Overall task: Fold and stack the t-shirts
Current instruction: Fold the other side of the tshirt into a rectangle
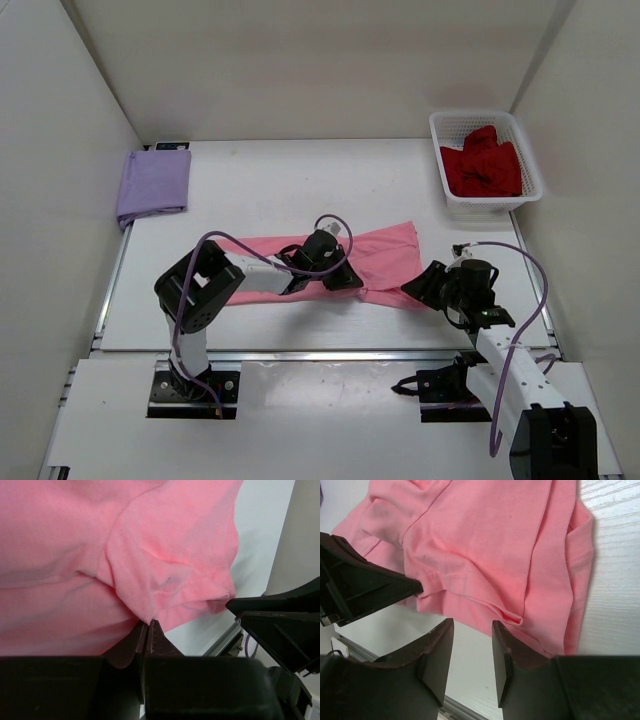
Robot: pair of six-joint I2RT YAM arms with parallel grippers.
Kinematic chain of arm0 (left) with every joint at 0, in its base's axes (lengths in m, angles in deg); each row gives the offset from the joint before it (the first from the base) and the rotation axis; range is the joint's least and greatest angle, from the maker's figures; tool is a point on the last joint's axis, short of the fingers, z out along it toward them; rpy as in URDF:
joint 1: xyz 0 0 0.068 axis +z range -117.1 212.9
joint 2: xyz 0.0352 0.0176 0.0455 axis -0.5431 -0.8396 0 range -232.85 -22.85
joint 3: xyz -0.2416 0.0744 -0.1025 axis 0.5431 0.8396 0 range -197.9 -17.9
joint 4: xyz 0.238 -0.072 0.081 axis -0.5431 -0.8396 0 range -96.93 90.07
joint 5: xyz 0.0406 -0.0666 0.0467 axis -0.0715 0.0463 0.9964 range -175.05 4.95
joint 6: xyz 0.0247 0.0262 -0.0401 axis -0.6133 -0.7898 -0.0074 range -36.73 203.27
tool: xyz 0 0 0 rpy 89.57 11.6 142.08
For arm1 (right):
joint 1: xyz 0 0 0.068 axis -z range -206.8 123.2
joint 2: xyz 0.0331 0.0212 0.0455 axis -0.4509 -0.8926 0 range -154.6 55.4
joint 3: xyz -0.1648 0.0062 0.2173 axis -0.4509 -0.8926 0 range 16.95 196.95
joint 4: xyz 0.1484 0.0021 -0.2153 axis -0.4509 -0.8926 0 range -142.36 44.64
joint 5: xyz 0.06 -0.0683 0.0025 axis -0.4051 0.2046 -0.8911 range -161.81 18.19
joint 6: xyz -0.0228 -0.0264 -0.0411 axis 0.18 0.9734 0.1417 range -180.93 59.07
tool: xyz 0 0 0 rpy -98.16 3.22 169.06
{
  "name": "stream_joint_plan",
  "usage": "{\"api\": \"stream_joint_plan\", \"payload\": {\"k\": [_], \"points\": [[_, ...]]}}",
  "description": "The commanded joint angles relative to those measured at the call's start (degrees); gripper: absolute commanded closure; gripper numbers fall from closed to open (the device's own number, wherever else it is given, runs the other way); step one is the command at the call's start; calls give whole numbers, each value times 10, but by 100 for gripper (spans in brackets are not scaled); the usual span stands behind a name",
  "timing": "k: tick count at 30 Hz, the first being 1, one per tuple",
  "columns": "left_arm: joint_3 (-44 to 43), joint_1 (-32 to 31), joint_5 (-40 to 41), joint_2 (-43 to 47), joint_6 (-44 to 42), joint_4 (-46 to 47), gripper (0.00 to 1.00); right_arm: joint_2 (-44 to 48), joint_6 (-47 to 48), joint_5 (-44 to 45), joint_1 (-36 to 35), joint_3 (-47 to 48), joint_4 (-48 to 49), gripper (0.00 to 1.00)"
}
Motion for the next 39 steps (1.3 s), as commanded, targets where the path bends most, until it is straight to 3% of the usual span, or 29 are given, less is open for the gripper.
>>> {"api": "stream_joint_plan", "payload": {"k": [1, 13, 22, 29, 32, 34, 37, 39], "points": [[-7, -3, -6, 43, 6, 0, 93, 1, 11, -3, 10, 6, 11, 65], [92, 28, -64, 94, 73, 110, 93, -55, 20, 27, 30, 25, 18, 65], [146, 51, -101, 103, 93, 153, 92, -57, 13, 47, -2, 20, 14, 64], [165, 63, -148, 74, 130, 217, 91, -57, 16, 50, -63, 19, 1, 84], [163, 63, -165, 71, 124, 226, 84, -78, 23, 60, -83, 25, -11, 91], [162, 67, -162, 78, 102, 206, 71, -77, 24, 48, -63, 23, -8, 89], [159, 84, -139, 114, 51, 147, 63, -61, 30, 30, -19, 34, -9, 75], [160, 102, -120, 155, 0, 84, 60, -62, 53, 51, -5, 50, -28, 71]]}}
